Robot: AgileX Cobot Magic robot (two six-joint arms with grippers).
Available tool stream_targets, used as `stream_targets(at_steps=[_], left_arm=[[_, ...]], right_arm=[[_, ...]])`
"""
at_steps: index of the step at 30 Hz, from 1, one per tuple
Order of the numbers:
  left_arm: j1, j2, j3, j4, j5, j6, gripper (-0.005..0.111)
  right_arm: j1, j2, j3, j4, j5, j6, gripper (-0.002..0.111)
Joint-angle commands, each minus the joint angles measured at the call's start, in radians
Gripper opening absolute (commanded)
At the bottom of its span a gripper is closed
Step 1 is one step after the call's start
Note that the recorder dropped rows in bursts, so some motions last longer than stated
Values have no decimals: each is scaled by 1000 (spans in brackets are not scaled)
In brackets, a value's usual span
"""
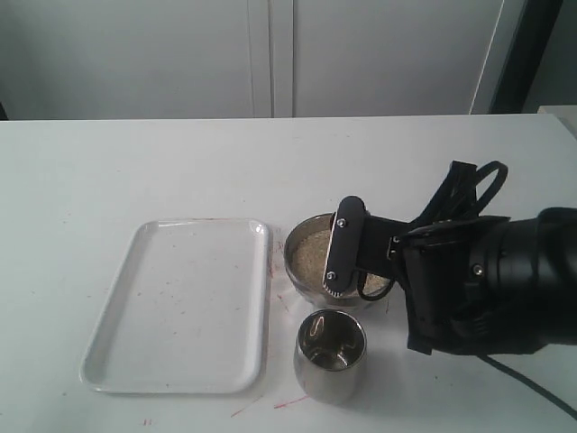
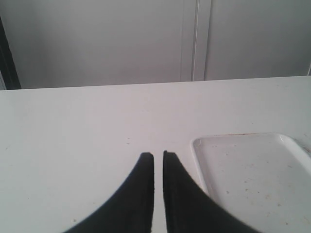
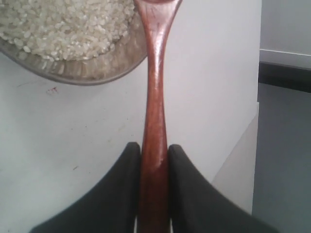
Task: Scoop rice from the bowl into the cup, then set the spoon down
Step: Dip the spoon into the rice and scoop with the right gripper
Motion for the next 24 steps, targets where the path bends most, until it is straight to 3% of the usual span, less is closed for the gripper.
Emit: stream_targets(at_steps=[1,24], left_arm=[[-6,-1,-6,-3,-4,-1,14],[-6,-1,-6,-3,-4,-1,14]], right_arm=[[-13,40,-25,-18,-6,20,0],[-13,109,-68,-44,7,56,0]])
